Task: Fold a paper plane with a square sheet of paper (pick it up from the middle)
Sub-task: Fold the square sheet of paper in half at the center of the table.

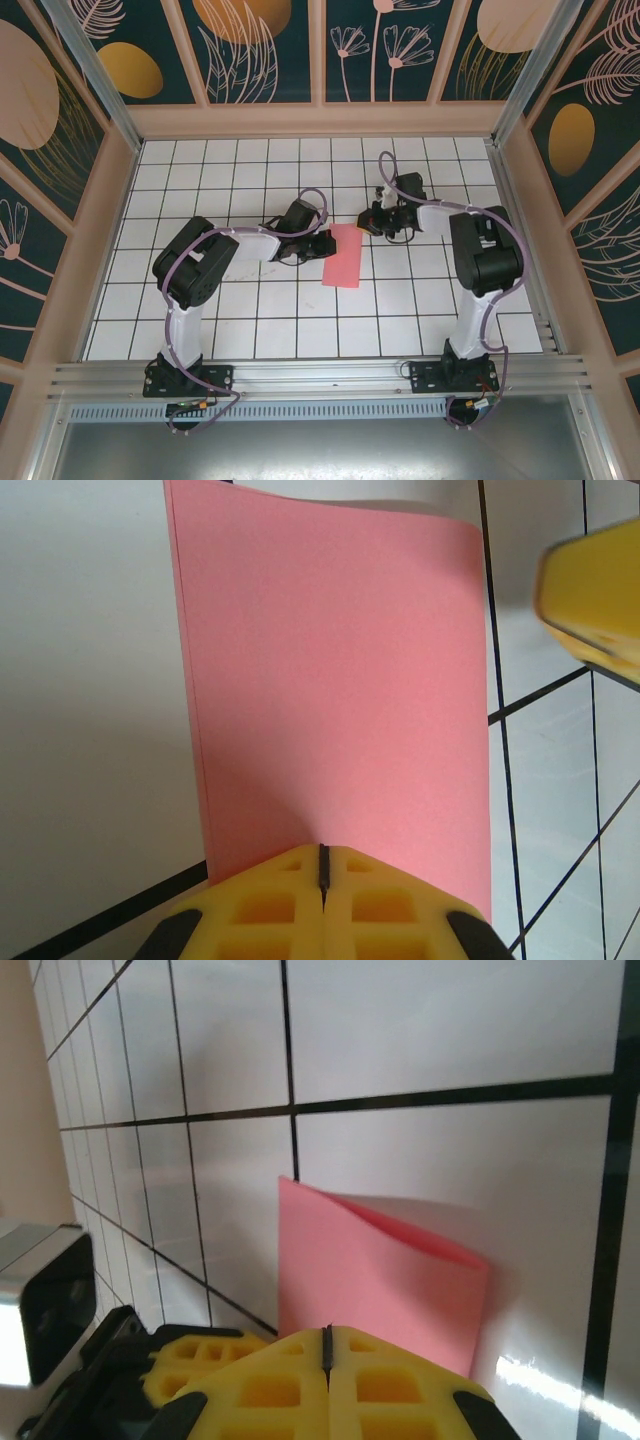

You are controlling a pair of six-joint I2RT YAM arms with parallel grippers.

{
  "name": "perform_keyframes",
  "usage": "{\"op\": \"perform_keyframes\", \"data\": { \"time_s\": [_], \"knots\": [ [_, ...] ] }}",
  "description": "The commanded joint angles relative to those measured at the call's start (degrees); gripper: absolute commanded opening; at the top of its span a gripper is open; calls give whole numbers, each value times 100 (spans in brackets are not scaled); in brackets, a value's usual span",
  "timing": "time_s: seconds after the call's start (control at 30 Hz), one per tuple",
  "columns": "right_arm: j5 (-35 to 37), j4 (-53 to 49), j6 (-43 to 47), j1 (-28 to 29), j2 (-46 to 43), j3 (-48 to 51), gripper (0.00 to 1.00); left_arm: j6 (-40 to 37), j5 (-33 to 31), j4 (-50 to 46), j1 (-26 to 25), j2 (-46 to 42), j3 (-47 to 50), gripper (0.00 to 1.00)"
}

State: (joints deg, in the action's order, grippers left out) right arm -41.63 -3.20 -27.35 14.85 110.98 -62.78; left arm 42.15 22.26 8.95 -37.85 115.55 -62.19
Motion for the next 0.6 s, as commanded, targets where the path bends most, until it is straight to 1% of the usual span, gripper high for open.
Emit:
{"op": "perform_keyframes", "data": {
  "time_s": [0.0,0.07,0.13,0.27,0.37,0.5,0.57],
  "knots": [
    [-46,-22,86,26,269,-267,4,-106,-117,-999,-15,213,268,0],
    [201,-165,207,40,387,-319,4,-112,-126,-992,-13,213,286,0],
    [604,-385,281,32,525,-343,4,-134,-134,-992,-12,214,334,0],
    [845,-456,310,62,644,-211,4,-155,-143,-997,-19,187,399,0],
    [691,-367,262,63,497,-182,4,-154,-161,-1002,-18,161,410,0],
    [171,-167,143,6,213,-309,4,-159,-159,-1006,-19,148,410,0],
    [56,-181,125,-14,206,-423,4,-161,-153,-1001,-14,169,402,0]
  ]
}}
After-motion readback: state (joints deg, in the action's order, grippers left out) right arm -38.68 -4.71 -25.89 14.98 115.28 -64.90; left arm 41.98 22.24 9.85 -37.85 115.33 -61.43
